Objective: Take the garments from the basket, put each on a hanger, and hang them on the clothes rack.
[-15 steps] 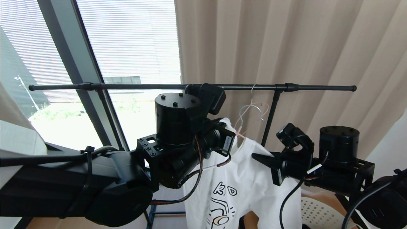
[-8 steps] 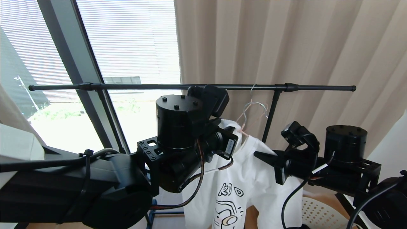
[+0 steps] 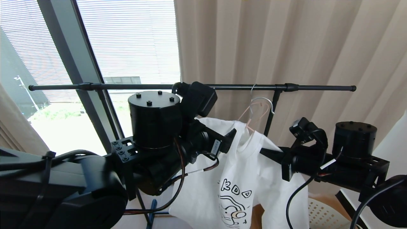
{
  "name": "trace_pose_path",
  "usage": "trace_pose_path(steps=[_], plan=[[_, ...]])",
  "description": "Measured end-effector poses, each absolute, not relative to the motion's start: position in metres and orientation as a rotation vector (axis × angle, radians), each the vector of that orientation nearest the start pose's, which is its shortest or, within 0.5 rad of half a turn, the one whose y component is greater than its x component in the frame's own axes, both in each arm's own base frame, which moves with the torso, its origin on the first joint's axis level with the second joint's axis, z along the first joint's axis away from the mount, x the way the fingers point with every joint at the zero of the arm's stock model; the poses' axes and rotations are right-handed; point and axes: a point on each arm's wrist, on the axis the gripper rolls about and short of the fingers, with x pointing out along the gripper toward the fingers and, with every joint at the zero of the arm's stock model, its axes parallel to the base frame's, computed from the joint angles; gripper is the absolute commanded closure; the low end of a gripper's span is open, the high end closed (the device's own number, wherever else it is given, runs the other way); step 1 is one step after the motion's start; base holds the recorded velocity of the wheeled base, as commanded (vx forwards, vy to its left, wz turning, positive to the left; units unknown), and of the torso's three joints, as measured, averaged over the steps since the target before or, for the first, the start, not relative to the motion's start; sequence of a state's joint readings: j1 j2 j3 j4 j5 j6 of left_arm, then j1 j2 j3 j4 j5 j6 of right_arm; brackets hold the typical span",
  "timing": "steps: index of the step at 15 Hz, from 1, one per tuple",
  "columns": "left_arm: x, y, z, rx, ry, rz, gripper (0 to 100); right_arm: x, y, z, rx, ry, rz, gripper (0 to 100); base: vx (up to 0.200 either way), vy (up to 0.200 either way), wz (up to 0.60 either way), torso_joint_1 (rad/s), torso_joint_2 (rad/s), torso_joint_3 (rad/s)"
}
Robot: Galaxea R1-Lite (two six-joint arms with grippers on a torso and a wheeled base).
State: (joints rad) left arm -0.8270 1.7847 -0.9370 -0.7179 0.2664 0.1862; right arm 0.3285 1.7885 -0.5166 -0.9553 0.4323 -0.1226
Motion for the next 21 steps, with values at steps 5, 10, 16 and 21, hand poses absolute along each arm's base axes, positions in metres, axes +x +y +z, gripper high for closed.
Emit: trace_pose_path(steps=[5,10,16,21], plan=[[0.248,-0.175,0.197,0.224,0.083,-0.729,0,0.27,0.07,0.118,-0.048,0.261,0.885,100,0.0,0.0,0.0,0.0,0.0,0.0],[0.27,-0.088,0.183,0.134,0.125,-0.932,0,0.266,0.062,0.117,-0.065,0.244,0.939,100,0.0,0.0,0.0,0.0,0.0,0.0],[0.306,-0.067,0.133,0.108,0.22,-0.891,0,0.259,0.061,0.118,-0.08,0.236,0.955,100,0.0,0.0,0.0,0.0,0.0,0.0],[0.32,-0.083,0.105,0.1,0.282,-0.905,0,0.253,0.062,0.121,-0.085,0.223,0.97,100,0.0,0.0,0.0,0.0,0.0,0.0]])
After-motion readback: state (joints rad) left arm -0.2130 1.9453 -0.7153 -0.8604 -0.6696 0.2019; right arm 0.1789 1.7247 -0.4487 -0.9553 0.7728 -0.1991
